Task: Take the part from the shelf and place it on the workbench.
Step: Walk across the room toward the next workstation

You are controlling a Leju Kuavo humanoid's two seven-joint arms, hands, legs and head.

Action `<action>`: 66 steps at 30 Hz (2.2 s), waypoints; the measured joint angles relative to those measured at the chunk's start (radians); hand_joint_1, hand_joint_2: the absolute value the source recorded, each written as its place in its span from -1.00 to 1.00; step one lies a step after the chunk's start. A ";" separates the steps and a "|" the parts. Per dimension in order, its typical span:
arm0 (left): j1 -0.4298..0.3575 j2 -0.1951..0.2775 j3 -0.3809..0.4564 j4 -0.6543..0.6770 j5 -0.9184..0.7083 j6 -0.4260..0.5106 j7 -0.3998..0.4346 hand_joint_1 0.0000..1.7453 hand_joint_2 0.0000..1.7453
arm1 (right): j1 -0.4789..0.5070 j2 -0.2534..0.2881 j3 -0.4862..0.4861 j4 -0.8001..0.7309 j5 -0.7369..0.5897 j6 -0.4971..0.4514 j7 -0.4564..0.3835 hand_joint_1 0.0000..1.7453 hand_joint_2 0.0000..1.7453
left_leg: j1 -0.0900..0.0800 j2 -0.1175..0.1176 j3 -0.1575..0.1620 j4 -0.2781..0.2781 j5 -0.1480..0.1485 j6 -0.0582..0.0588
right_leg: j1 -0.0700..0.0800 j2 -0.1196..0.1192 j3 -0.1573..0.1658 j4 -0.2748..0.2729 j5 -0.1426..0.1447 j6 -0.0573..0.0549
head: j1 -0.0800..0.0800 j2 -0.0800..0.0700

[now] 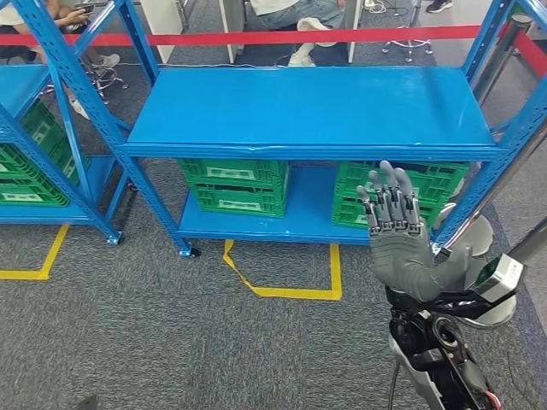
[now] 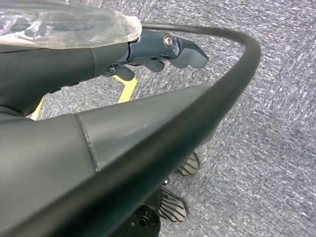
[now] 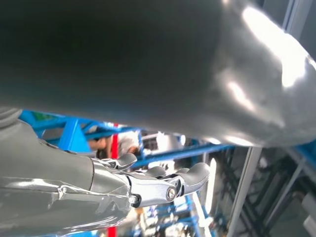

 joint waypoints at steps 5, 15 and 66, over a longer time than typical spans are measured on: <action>0.001 0.000 0.006 0.000 0.015 0.005 -0.001 -1.00 -1.00 | 0.037 -0.011 -0.052 0.068 -0.065 0.004 -0.013 -1.00 -1.00 | 0.002 0.000 0.000 -0.002 0.002 -0.021 | 0.001 0.000 0.000 0.000 0.002 -0.002 | 0.000 0.000; 0.001 0.000 0.022 0.000 0.028 0.010 -0.002 -1.00 -1.00 | 0.074 -0.013 -0.119 0.225 -0.115 0.047 -0.033 -1.00 -1.00 | 0.001 0.000 0.000 0.000 0.002 -0.021 | -0.001 0.000 0.002 -0.006 0.005 0.001 | 0.005 0.000; 0.010 -0.009 0.051 0.005 0.033 0.000 -0.014 -1.00 -0.50 | 0.024 -0.023 -0.086 1.016 0.206 -0.306 0.296 -1.00 1.00 | -0.018 0.000 -0.099 0.039 0.071 0.017 | 0.002 -0.001 0.150 -0.061 -0.098 0.016 | -0.020 0.000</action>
